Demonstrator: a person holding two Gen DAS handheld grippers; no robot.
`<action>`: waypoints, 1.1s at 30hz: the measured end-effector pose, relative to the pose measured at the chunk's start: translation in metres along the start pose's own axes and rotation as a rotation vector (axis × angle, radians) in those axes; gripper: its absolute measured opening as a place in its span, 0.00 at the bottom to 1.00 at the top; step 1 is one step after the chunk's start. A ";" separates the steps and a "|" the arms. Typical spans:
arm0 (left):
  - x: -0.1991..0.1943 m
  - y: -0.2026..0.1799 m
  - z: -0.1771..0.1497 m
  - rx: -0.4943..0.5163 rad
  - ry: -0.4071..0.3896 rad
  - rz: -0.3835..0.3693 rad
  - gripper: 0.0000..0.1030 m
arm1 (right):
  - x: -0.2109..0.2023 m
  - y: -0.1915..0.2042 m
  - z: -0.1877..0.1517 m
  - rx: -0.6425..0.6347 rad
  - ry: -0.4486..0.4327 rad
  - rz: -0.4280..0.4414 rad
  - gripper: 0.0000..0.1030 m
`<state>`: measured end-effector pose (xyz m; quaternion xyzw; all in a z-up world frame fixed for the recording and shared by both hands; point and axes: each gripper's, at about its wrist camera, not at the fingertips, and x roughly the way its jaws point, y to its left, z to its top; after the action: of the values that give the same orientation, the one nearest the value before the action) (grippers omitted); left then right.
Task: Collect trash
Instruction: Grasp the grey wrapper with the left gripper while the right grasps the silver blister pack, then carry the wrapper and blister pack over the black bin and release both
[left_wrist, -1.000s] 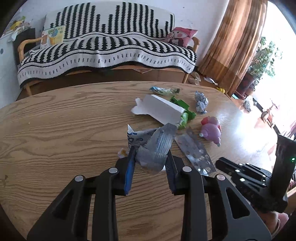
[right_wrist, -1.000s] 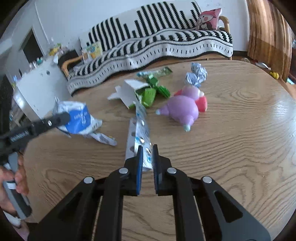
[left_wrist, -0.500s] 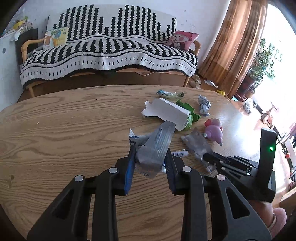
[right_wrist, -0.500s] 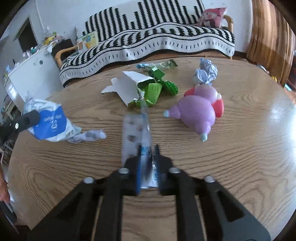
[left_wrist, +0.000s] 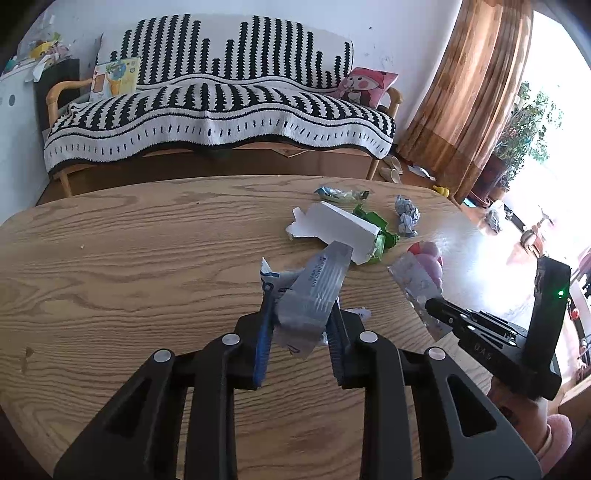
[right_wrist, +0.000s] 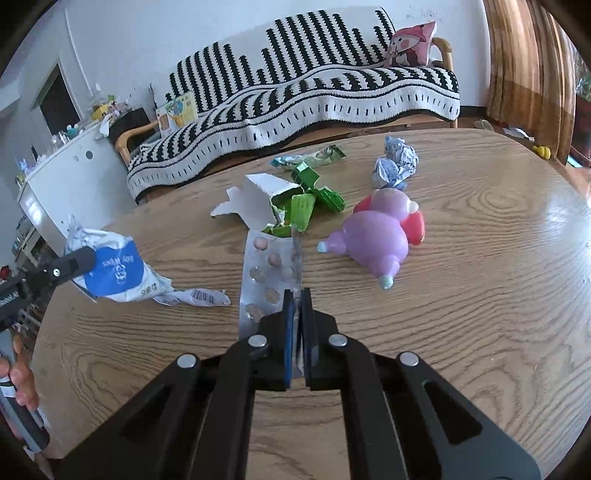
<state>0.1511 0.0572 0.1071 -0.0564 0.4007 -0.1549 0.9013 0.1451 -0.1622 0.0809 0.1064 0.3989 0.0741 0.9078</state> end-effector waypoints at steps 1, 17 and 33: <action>0.001 0.001 0.000 -0.001 -0.001 0.002 0.25 | -0.001 0.001 0.000 -0.001 -0.003 0.001 0.05; -0.034 0.006 0.011 -0.038 -0.133 0.045 0.25 | -0.020 -0.001 0.000 0.008 -0.053 0.016 0.05; -0.033 -0.115 -0.040 0.090 -0.015 -0.123 0.25 | -0.136 -0.052 -0.032 0.108 -0.165 0.053 0.05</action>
<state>0.0742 -0.0404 0.1295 -0.0415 0.3824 -0.2273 0.8946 0.0322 -0.2385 0.1429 0.1713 0.3234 0.0673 0.9282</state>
